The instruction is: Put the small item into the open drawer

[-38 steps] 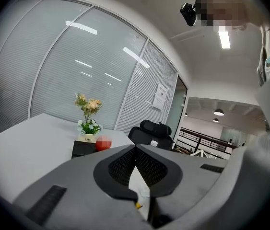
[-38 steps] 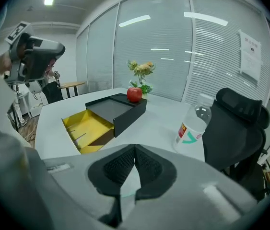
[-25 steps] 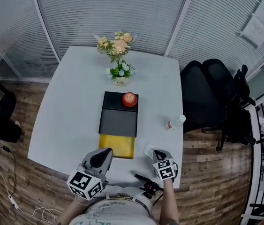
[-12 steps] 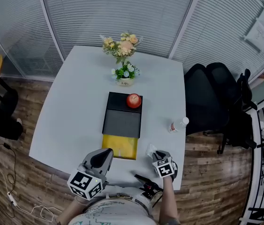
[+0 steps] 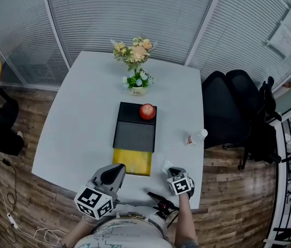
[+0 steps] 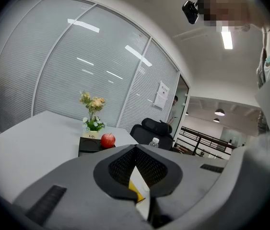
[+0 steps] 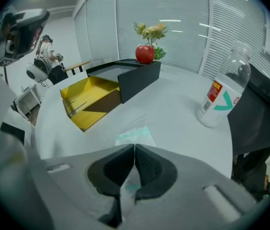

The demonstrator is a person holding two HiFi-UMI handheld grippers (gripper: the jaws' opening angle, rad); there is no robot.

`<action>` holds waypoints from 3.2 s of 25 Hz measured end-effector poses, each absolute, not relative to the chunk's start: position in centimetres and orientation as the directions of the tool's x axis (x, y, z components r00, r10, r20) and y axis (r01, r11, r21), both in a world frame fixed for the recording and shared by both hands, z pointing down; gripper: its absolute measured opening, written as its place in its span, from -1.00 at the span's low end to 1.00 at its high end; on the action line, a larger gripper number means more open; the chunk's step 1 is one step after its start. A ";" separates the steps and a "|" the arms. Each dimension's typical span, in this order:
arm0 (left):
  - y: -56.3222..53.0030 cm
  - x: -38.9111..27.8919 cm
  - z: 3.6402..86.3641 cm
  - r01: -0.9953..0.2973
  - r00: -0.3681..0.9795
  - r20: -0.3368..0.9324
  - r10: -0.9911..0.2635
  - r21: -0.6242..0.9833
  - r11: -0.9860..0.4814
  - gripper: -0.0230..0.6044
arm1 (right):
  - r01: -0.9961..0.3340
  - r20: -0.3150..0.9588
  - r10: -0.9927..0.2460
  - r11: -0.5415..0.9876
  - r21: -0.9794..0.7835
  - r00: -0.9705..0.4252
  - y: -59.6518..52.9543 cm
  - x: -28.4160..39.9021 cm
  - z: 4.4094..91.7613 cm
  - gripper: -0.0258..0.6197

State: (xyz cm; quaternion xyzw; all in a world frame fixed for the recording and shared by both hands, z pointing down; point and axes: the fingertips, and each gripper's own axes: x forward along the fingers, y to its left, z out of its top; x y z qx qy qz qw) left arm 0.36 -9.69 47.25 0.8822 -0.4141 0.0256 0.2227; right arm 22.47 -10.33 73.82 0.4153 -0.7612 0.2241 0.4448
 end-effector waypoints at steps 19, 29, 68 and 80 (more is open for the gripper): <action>-8.8 1.3 47.4 -0.671 0.735 0.230 -0.638 0.380 -0.637 -0.94 | -0.800 0.849 -0.472 0.590 0.105 -0.236 -10.2 22.2 68.1 -0.91; -8.6 1.6 47.2 -0.636 0.766 0.217 -0.605 0.398 -0.661 -0.94 | -0.817 0.834 -0.492 0.569 0.093 -0.248 -10.2 21.7 63.0 -0.91; -8.8 1.1 48.4 -0.612 0.785 0.243 -0.570 0.447 -0.652 -0.94 | -0.806 0.802 -0.551 0.570 0.160 -0.231 -11.3 20.6 54.4 -0.91; -8.5 -0.2 48.8 -0.636 0.768 0.263 -0.584 0.421 -0.647 -0.94 | -0.767 0.801 -0.535 0.622 0.157 -0.269 -12.3 17.9 54.6 -0.91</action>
